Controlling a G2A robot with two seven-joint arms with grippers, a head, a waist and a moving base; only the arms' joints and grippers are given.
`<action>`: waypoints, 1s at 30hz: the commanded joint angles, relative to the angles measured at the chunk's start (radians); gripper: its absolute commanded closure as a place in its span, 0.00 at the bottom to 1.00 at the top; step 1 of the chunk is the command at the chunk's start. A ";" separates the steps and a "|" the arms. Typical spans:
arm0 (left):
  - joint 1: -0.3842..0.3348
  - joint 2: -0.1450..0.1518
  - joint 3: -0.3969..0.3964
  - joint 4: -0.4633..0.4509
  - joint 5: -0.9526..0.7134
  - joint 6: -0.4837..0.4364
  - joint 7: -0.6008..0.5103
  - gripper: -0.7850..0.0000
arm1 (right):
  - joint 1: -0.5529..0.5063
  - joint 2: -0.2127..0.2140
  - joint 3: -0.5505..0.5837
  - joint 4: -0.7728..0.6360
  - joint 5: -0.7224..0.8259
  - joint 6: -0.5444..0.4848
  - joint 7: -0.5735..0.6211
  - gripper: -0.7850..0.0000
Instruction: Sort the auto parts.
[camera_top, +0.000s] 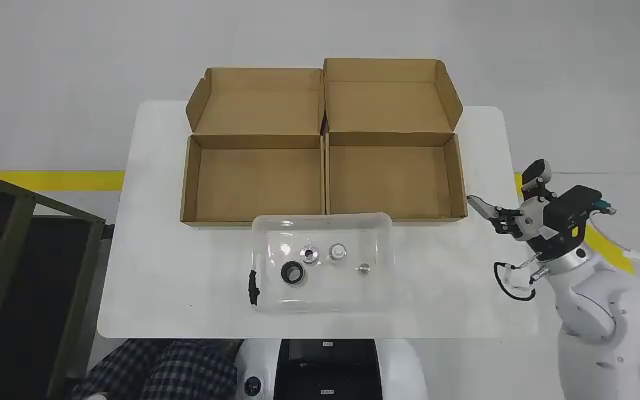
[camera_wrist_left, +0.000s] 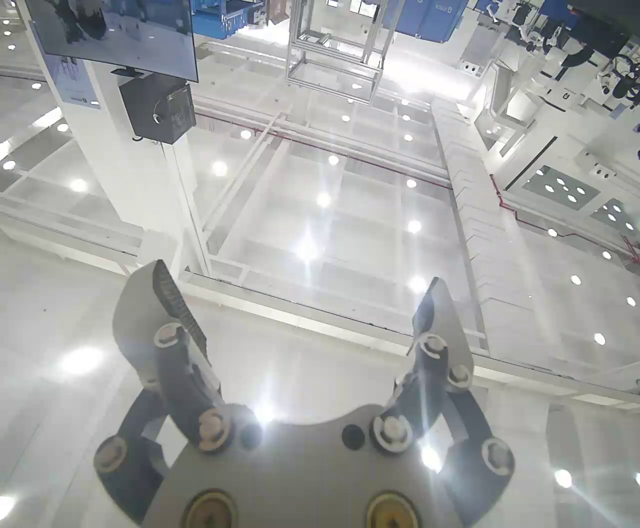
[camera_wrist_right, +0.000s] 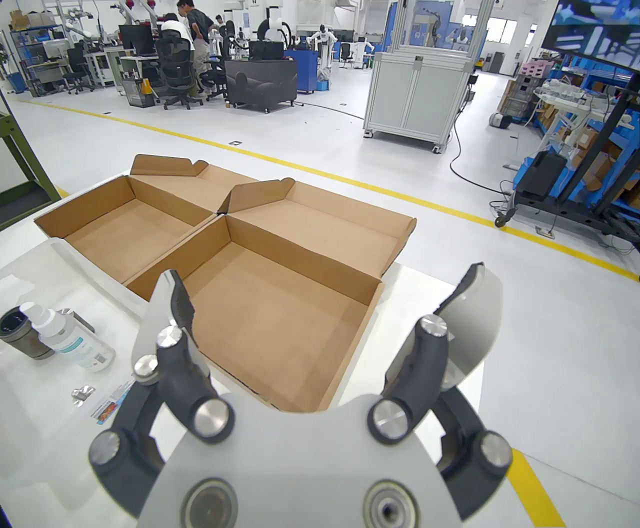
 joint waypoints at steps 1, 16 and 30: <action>0.000 0.000 0.000 0.000 0.000 0.000 0.000 0.00 | 0.000 0.000 0.000 0.000 0.000 0.000 0.000 0.00; 0.000 0.000 0.000 0.000 0.000 0.000 0.000 0.00 | 0.140 0.017 -0.176 -0.020 0.011 -0.071 0.162 0.00; 0.000 0.000 0.000 0.000 0.000 0.000 0.000 0.00 | 0.237 0.025 -0.303 0.058 -0.071 -0.018 0.219 0.00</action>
